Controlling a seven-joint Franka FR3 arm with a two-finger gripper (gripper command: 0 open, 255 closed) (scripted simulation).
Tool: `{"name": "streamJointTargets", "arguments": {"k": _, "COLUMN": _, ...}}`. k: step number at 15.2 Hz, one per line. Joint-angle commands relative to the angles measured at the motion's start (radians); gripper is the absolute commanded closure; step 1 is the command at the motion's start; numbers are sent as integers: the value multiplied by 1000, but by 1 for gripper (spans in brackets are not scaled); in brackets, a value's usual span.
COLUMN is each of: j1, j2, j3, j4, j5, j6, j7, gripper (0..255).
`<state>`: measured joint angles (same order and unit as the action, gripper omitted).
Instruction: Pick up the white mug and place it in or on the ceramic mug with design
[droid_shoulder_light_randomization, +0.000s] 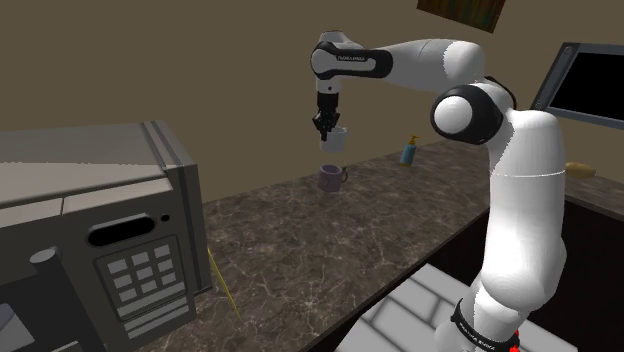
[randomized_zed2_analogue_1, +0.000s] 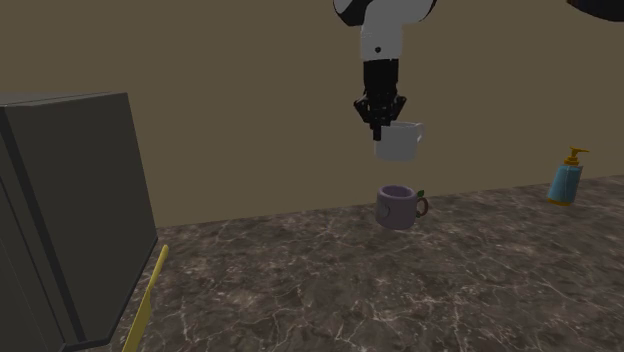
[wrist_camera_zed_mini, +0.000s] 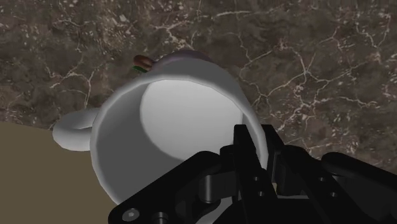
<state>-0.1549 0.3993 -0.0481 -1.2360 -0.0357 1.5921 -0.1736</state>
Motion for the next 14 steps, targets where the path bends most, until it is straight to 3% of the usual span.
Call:
{"name": "streamJointTargets", "arguments": {"k": 1, "j1": -32, "j2": 4, "j3": -13, "j4": 6, "j5": 3, "j6": 0, "j7": -46, "gripper": 255}}
{"name": "streamJointTargets", "arguments": {"k": 3, "j1": -63, "j2": 22, "j3": -26, "j4": 42, "j5": 8, "j6": -16, "j7": -88, "gripper": 255}}
{"name": "streamJointTargets", "arguments": {"k": 14, "j1": -60, "j2": 1, "j3": -25, "j4": -139, "j5": 6, "j6": 144, "j7": -81, "gripper": 255}}
